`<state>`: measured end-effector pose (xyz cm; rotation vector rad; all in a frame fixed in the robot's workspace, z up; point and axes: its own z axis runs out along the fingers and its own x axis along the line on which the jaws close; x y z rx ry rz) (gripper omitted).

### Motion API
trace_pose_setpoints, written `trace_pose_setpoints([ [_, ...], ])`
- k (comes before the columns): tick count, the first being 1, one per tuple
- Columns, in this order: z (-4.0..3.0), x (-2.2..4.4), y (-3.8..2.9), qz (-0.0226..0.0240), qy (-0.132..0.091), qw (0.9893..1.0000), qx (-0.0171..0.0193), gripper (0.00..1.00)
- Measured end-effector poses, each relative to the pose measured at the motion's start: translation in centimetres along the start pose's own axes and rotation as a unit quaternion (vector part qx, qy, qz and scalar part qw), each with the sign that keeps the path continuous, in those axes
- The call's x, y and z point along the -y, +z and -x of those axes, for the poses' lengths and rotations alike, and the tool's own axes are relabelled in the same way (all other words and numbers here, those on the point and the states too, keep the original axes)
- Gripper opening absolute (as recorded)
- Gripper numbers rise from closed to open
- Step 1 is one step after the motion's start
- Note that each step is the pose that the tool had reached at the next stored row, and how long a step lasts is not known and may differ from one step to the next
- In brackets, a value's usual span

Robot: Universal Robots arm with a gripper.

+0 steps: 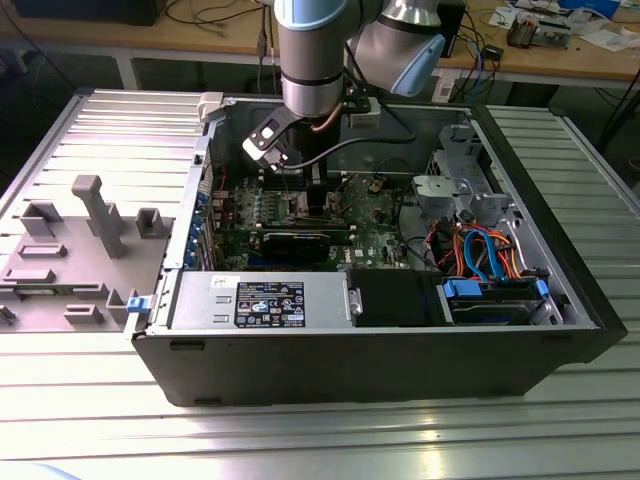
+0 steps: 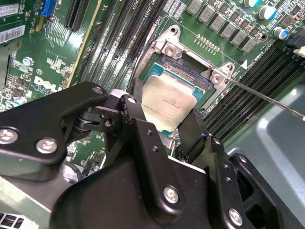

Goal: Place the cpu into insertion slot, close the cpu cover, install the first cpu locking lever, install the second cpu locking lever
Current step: 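Place the cpu into insertion slot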

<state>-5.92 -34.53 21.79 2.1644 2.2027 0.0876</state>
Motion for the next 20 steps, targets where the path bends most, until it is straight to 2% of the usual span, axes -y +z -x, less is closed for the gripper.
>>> trace_pose_setpoints([
  [11, 0.0, 0.0, 0.03, 0.0, 0.0, 1.0, 0.0001, 0.54],
  [12, -0.03, 0.0, 0.06, 0.0001, 0.0, 1.0, 0.001, 0.54],
  [13, -0.15, 0.01, 0.08, 0.0, 0.0, 1.0, 0.0057, 0.54],
  [15, -0.4, 0.0, 0.13, -0.0002, -0.001, 0.9999, 0.0103, 0.54],
  [20, -0.79, 0.03, 0.6, -0.0004, 0.012, 0.9999, 0.0124, 0.54],
])
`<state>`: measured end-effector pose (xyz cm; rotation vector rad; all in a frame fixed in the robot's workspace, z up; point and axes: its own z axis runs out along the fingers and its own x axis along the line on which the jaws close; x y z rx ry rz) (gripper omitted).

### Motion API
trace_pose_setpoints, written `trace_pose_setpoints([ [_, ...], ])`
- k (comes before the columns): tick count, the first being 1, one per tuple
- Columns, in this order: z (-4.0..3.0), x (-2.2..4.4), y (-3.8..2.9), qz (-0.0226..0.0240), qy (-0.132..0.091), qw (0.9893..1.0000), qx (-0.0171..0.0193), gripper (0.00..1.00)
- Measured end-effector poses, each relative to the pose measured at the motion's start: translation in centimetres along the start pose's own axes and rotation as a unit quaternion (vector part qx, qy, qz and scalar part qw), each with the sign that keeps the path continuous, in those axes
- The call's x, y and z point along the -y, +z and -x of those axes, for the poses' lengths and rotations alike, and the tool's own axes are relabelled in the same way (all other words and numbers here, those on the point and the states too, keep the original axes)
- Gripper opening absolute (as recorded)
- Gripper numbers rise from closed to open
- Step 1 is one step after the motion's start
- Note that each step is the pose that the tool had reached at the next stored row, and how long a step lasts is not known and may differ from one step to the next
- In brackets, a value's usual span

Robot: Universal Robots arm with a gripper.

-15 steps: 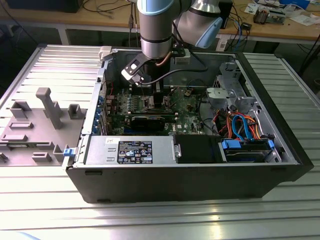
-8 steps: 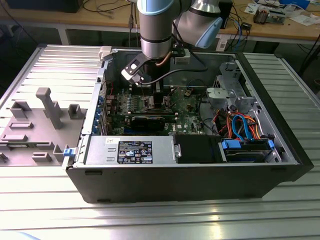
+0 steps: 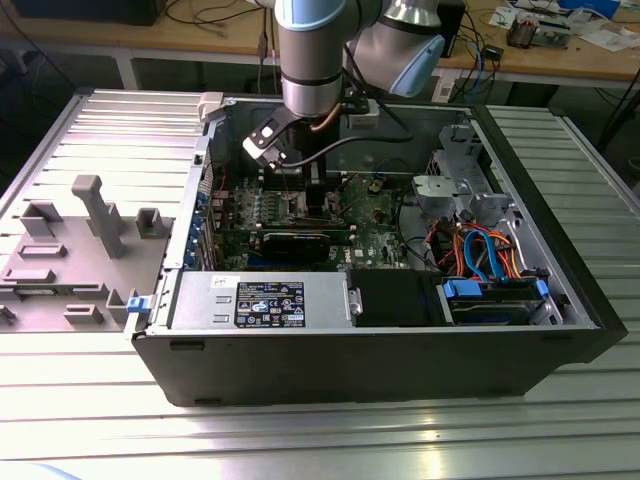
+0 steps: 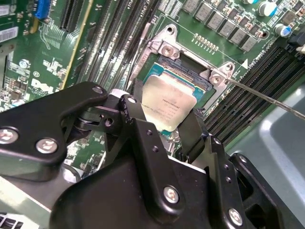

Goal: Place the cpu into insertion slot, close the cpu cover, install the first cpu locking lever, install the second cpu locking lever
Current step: 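Place the cpu into insertion slot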

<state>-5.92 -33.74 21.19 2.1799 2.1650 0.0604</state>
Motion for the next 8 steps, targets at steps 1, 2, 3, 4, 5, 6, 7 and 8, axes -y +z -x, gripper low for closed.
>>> trace_pose_setpoints([
  [1, -0.06, 0.01, 0.08, 0.0, 0.0, 1.0, -0.0001, 0.54],
  [2, -0.08, 0.01, 0.24, 0.0, 0.0, 1.0, -0.0002, 0.54],
  [3, -0.09, 0.03, 0.41, 0.0, -0.001, 1.0, -0.0002, 0.54],
  [4, -0.11, 0.05, 0.57, 0.0, -0.005, 1.0, -0.0004, 0.54],
  [5, -0.18, 0.06, 0.66, 0.0, -0.007, 1.0, -0.0006, 0.54],
  [6, -0.25, 0.07, 0.71, 0.0001, -0.008, 1.0, -0.0007, 0.54],
  [7, -0.34, 0.07, 0.74, 0.0001, -0.008, 1.0, -0.0008, 0.54],
  [8, -0.41, 0.08, 0.77, 0.0, -0.009, 1.0, -0.0008, 0.54],
])
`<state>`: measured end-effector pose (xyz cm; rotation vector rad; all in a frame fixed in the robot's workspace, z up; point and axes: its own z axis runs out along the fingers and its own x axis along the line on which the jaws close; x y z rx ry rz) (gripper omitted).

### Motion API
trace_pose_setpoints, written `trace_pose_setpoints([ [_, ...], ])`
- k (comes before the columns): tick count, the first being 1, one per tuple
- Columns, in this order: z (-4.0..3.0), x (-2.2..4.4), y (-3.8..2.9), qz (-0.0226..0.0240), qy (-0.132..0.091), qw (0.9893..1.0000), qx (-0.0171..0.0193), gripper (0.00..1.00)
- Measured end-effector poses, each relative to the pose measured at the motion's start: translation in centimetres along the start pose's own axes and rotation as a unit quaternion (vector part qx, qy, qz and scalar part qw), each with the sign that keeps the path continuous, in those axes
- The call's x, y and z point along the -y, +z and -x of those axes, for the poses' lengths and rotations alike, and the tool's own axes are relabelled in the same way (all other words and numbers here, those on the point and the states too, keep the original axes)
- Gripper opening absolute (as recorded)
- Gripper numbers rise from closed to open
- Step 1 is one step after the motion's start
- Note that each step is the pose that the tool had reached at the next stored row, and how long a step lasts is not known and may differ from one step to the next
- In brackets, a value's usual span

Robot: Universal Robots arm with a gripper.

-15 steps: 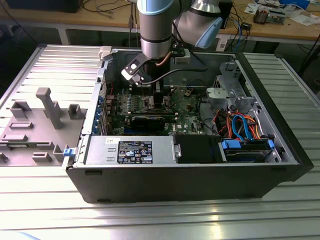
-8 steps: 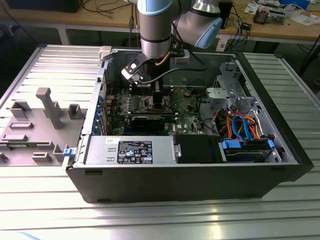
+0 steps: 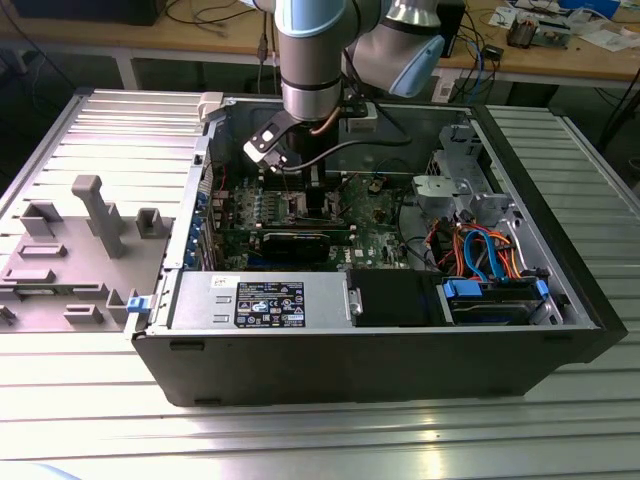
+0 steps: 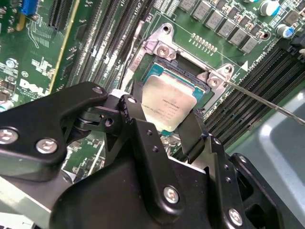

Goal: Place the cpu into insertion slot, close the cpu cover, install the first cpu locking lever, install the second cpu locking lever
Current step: 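Place the cpu into insertion slot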

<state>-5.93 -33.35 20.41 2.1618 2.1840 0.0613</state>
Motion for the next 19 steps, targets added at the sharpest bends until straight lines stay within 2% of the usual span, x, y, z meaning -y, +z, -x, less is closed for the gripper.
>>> trace_pose_setpoints([
  [7, -0.05, 0.04, 0.51, -0.0001, 0.001, 1.0, 0.0001, 0.54],
  [16, -0.05, 0.04, 0.57, 0.0001, 0.001, 1.0, -0.0001, 0.54],
  [17, -0.05, 0.04, 0.57, 0.0001, 0.001, 1.0, 0.0, 0.55],
  [18, -0.05, 0.04, 0.57, 0.0001, 0.001, 1.0, 0.0, 0.62],
  [19, -0.05, 0.04, 0.57, 0.0, 0.001, 1.0, 0.0001, 0.62],
])
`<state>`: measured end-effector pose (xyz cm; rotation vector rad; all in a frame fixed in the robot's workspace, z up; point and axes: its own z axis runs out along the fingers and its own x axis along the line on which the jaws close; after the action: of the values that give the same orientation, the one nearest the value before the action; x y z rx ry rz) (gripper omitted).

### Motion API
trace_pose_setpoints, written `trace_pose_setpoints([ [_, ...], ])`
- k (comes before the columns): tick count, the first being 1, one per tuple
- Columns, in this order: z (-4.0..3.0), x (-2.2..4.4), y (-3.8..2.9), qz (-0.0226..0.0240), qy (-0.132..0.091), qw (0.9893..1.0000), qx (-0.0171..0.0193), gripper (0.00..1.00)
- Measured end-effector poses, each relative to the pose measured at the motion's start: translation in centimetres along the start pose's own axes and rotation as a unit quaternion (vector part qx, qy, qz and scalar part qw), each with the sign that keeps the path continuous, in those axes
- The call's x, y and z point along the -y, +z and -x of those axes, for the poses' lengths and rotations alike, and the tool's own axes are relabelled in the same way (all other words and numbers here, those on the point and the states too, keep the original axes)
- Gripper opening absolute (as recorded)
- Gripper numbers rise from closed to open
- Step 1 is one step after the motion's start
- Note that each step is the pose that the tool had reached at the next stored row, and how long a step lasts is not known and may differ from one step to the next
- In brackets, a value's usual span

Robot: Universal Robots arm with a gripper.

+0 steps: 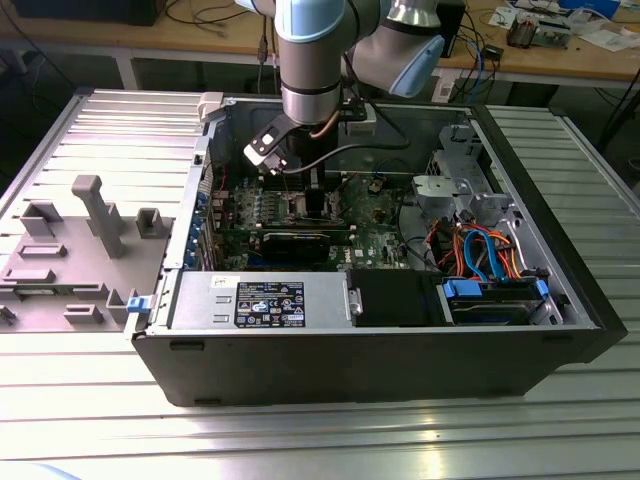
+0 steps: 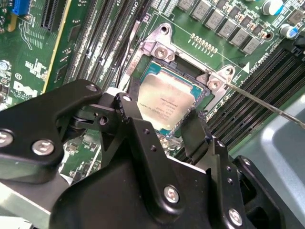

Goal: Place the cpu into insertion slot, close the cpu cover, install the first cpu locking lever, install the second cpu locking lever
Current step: 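Place the cpu into insertion slot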

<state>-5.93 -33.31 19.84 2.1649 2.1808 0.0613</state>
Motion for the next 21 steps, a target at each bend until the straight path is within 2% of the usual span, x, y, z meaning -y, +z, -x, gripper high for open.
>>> trace_pose_setpoints([
  [8, -0.21, -0.01, 0.03, -0.0001, 0.001, 1.0, 0.0001, 0.62],
  [13, -0.22, 0.01, 0.13, -0.0004, 0.015, 0.9999, 0.0013, 0.62],
  [18, -0.23, 0.01, 0.14, -0.0004, 0.016, 0.9999, 0.0013, 0.62],
  [21, -0.22, -0.01, -0.04, -0.0004, 0.016, 0.9999, 0.0013, 0.62],
])
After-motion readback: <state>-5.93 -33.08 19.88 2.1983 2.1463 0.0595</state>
